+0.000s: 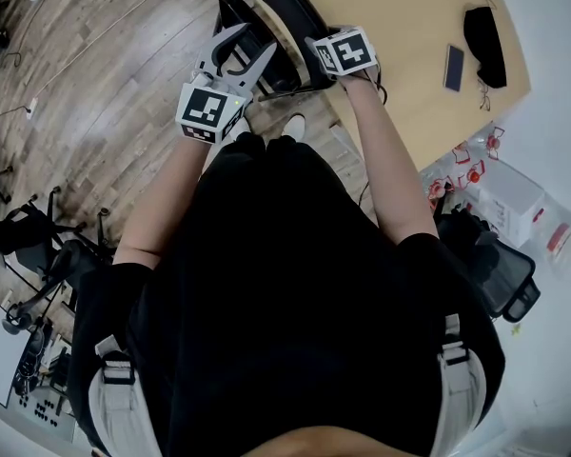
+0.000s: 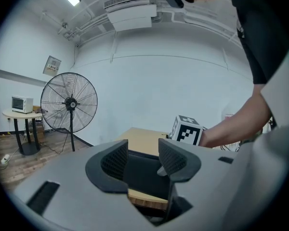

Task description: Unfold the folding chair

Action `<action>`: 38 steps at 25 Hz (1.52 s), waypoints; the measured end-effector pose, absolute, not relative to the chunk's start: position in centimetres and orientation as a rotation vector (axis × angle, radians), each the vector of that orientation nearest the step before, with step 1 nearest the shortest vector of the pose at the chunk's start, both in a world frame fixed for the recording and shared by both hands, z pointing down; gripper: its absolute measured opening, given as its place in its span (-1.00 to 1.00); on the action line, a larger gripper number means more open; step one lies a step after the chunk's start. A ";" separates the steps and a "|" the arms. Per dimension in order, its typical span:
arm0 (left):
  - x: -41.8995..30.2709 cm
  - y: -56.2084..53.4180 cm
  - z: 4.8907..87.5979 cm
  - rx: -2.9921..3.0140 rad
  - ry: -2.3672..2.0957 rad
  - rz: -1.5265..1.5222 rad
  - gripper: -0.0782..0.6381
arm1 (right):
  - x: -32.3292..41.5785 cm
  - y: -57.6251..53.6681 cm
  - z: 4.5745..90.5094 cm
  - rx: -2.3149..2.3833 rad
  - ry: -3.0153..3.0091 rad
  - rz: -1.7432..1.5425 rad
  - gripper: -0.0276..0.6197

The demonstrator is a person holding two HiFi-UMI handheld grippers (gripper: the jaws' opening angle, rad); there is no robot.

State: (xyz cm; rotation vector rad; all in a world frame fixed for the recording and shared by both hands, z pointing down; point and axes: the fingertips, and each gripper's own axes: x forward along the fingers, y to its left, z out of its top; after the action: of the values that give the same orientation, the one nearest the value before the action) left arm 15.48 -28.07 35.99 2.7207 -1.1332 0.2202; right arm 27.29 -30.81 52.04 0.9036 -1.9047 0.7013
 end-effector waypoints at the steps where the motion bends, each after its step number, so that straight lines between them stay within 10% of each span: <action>1: 15.3 -28.1 36.0 2.717 -1.137 0.218 -0.25 | 27.2 -30.7 52.1 0.900 -1.902 0.720 -0.41; 38: 8.9 -21.2 37.2 2.512 -1.472 0.289 -0.25 | 21.8 -26.7 50.7 0.860 -1.955 0.671 -0.54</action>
State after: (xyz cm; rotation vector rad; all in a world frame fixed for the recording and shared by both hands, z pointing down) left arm 8.93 -21.22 37.23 2.5124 -1.4721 0.2887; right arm 21.82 -26.73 50.74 0.8600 -1.9550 0.6709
